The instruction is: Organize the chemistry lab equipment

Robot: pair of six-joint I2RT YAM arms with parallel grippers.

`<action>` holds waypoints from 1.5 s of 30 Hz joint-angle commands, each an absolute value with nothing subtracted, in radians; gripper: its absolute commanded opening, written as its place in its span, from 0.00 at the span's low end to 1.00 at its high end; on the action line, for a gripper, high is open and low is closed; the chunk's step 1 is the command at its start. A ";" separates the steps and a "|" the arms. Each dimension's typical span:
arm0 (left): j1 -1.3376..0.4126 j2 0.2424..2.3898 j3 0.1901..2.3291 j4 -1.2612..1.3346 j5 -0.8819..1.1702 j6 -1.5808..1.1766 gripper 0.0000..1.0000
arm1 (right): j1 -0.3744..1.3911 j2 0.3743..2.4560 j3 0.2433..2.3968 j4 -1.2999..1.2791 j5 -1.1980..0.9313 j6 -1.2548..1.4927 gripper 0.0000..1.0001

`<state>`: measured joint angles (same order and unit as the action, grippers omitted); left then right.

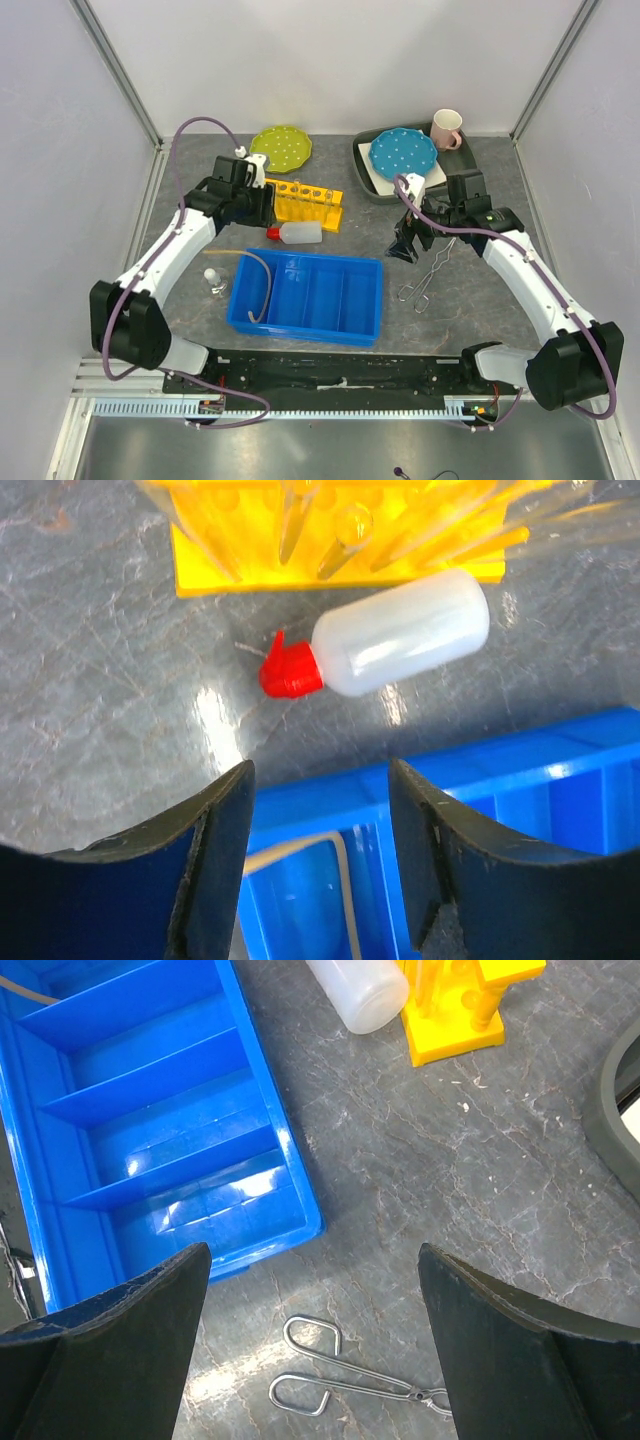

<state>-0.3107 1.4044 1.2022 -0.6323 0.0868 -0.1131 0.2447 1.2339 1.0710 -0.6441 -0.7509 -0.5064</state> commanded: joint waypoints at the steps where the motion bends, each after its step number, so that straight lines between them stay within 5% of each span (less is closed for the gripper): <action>1: -0.308 1.472 1.180 -0.393 0.103 -0.008 0.62 | 0.244 1.229 1.049 -0.604 -0.772 -0.522 0.92; 31: -0.314 1.697 1.022 -0.104 -0.040 -0.032 0.37 | 0.230 1.243 1.017 -0.577 -0.813 -0.515 0.93; 45: -0.342 1.614 0.968 -0.087 -0.083 -0.008 0.12 | 0.222 1.243 1.015 -0.571 -0.839 -0.512 0.92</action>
